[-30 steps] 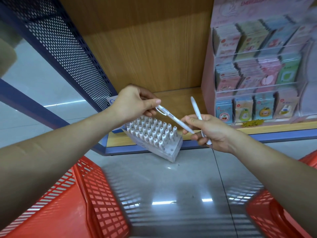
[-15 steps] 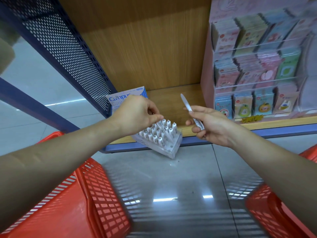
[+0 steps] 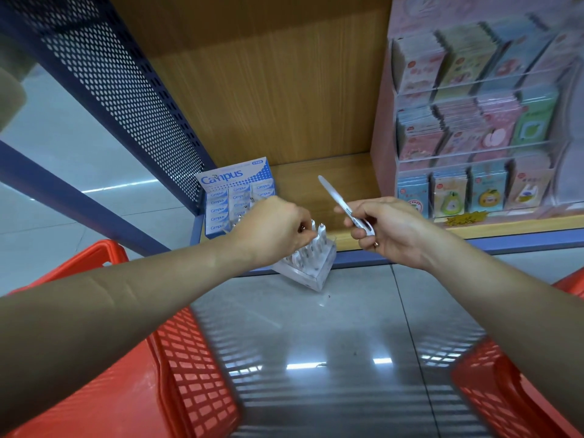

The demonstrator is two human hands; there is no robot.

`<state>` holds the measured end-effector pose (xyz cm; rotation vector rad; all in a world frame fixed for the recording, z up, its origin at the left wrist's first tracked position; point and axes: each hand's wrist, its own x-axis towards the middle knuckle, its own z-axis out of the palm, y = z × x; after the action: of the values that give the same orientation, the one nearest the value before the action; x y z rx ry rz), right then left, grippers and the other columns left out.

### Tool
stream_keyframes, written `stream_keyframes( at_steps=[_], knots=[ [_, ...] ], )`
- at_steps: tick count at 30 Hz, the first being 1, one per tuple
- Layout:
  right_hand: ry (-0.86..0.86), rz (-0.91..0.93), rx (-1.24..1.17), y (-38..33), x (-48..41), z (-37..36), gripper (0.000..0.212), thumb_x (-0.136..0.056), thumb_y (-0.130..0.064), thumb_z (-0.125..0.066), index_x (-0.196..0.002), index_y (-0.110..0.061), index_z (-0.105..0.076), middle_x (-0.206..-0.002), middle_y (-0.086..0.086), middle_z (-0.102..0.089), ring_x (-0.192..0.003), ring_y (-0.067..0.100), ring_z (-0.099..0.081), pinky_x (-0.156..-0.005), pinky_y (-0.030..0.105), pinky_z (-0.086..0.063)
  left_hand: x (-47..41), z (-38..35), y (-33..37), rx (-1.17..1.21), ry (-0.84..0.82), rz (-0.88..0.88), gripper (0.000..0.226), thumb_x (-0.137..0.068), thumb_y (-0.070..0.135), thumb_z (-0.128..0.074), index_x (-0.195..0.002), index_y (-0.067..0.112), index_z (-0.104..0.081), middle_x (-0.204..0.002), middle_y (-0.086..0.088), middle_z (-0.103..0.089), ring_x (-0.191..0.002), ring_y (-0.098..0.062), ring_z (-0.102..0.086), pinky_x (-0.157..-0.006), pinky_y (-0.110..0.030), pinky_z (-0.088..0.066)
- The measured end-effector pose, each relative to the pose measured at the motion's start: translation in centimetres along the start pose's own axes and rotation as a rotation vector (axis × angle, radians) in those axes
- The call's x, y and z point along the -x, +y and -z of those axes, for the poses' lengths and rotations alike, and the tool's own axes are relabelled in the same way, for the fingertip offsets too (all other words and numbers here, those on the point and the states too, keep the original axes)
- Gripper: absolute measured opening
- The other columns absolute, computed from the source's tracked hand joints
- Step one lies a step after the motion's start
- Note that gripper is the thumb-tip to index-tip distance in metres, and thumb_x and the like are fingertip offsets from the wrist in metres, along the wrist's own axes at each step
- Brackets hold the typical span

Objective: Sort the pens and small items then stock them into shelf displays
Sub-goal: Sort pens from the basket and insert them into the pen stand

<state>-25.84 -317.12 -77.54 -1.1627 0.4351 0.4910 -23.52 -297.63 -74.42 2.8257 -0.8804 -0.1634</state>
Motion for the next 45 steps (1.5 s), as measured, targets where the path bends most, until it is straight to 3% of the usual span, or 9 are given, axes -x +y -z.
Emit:
stream_keyframes(
  at_steps=[4,10,14,18,28,32,36,41,45],
  knots=[
    [-0.001,0.014,-0.004,0.0,0.0,0.0,0.026,-0.092,0.002,-0.047,-0.11,0.007,-0.064,-0.07,0.009,-0.055,-0.051,0.011,-0.043,-0.038,0.017,-0.029,-0.1,-0.3,0.2,-0.021,-0.019,-0.009,0.02,-0.087,0.033,-0.059,-0.082,0.019,-0.072,-0.073,0.001,-0.07,-0.072,-0.017,-0.064,-0.065,-0.029,-0.049],
    [-0.009,0.025,0.014,0.0,0.0,-0.1,0.024,-0.093,0.004,-0.048,-0.11,0.006,-0.064,-0.072,0.011,-0.058,-0.054,0.013,-0.049,-0.041,0.017,-0.037,0.1,-1.1,0.1,0.07,-0.044,0.003,0.017,-0.085,0.034,-0.066,-0.093,0.019,-0.066,-0.071,0.008,-0.059,-0.071,-0.014,-0.057,-0.062,-0.024,-0.036],
    [-0.012,0.034,0.028,0.0,0.0,0.0,0.023,-0.094,0.004,-0.049,-0.11,0.005,-0.065,-0.073,0.01,-0.059,-0.055,0.012,-0.051,-0.043,0.017,-0.039,-0.2,-1.6,-0.1,0.118,-0.036,0.009,0.016,-0.08,0.033,-0.072,-0.082,0.018,-0.067,-0.066,0.012,-0.054,-0.067,-0.01,-0.054,-0.061,-0.024,-0.039],
    [-0.024,0.046,0.022,0.1,-0.1,0.0,0.024,-0.094,0.004,-0.05,-0.114,0.006,-0.063,-0.074,0.01,-0.06,-0.057,0.012,-0.052,-0.045,0.017,-0.04,-0.4,-2.2,-0.5,0.145,-0.028,0.019,0.016,-0.078,0.032,-0.075,-0.08,0.018,-0.067,-0.06,0.017,-0.045,-0.065,-0.006,-0.046,-0.058,-0.02,-0.028],
    [-0.013,0.088,0.019,0.1,0.2,0.0,0.023,-0.091,0.0,-0.059,-0.113,0.0,-0.064,-0.083,0.012,-0.069,-0.058,0.011,-0.065,-0.051,0.016,-0.05,0.0,-3.4,-0.5,0.095,-0.022,-0.051,0.023,-0.08,0.038,-0.072,-0.085,0.016,-0.067,-0.087,0.004,-0.067,-0.082,-0.014,-0.059,-0.069,-0.025,-0.04],
    [0.001,0.091,0.03,-0.1,0.4,-0.1,0.016,-0.09,0.0,-0.06,-0.105,-0.004,-0.066,-0.084,0.011,-0.071,-0.061,0.011,-0.066,-0.052,0.016,-0.051,0.0,-3.2,-0.5,0.085,-0.05,-0.049,0.029,-0.076,0.046,-0.073,-0.082,0.019,-0.066,-0.081,0.008,-0.064,-0.077,-0.011,-0.057,-0.067,-0.027,-0.043],
    [0.025,0.086,0.032,-0.1,0.4,-0.1,0.013,-0.09,0.0,-0.061,-0.1,-0.005,-0.068,-0.08,0.011,-0.07,-0.058,0.01,-0.063,-0.049,0.016,-0.048,-0.4,-2.0,-0.7,0.179,-0.012,0.035,0.031,-0.081,0.05,-0.066,-0.072,0.02,-0.063,-0.064,0.013,-0.056,-0.062,-0.003,-0.052,-0.058,-0.02,-0.039],
    [0.04,0.123,0.113,-0.1,0.5,-0.2,0.011,-0.085,-0.001,-0.067,-0.087,-0.01,-0.072,-0.067,0.007,-0.063,-0.05,0.008,-0.047,-0.042,0.014,-0.037,-1.3,0.1,-1.1,0.527,0.162,0.243,0.008,-0.086,0.023,-0.064,-0.078,0.02,-0.065,-0.071,0.006,-0.065,-0.064,-0.007,-0.056,-0.065,-0.026,-0.048],
    [0.034,0.141,0.211,-0.3,0.6,-0.3,0.01,-0.08,-0.004,-0.073,-0.087,-0.01,-0.076,-0.062,0.003,-0.053,-0.051,0.009,-0.04,-0.043,0.016,-0.032,-1.5,2.0,-1.5,0.372,0.23,0.14,0.01,-0.089,0.027,-0.061,-0.095,0.022,-0.067,-0.078,0.008,-0.061,-0.074,-0.009,-0.055,-0.07,-0.026,-0.044]
  ],
)
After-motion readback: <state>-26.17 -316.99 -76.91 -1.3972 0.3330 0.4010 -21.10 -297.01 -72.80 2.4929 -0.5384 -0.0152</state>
